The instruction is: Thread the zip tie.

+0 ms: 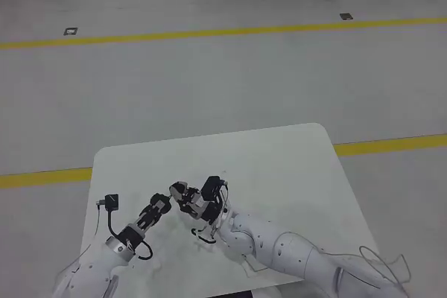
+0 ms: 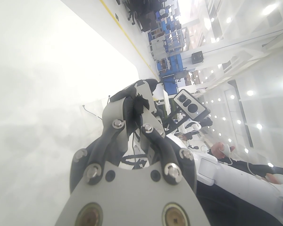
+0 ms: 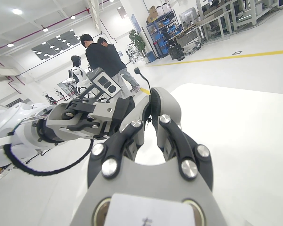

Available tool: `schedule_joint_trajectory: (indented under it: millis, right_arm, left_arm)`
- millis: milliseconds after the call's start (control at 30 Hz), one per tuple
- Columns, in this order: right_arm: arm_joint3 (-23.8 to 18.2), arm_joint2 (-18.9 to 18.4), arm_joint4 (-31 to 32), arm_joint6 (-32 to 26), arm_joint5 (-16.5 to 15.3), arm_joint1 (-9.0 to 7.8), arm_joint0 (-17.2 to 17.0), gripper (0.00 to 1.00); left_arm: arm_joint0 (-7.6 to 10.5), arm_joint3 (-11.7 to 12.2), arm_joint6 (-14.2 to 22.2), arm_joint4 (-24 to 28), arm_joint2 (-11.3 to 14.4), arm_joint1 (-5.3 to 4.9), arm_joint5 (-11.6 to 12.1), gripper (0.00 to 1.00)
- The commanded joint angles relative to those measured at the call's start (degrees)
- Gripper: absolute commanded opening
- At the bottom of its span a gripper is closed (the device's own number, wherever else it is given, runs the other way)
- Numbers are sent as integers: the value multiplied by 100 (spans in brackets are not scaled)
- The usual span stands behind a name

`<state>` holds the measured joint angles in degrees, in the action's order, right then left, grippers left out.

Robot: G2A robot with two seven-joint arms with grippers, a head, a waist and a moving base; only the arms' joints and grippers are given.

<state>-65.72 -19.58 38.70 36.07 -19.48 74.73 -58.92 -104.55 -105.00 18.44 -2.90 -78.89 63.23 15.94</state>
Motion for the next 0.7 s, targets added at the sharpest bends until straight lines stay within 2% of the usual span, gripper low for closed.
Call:
schedule_joint_trajectory:
  millis: [0, 567, 633, 667]
  right_arm:
    - [3, 34, -6, 28, 0, -9, 19, 0]
    - [67, 192, -148, 72, 0, -31, 133, 0]
    - [74, 193, -163, 83, 0, -31, 138, 42]
    - [76, 194, -167, 85, 0, -31, 142, 50]
  left_arm:
    - [13, 7, -7, 6, 5, -2, -3, 0]
    - [73, 50, -8, 43, 38, -18, 5, 0]
    - [77, 52, -8, 42, 39, -20, -1, 0]
    - [79, 54, -8, 44, 37, -22, -4, 0]
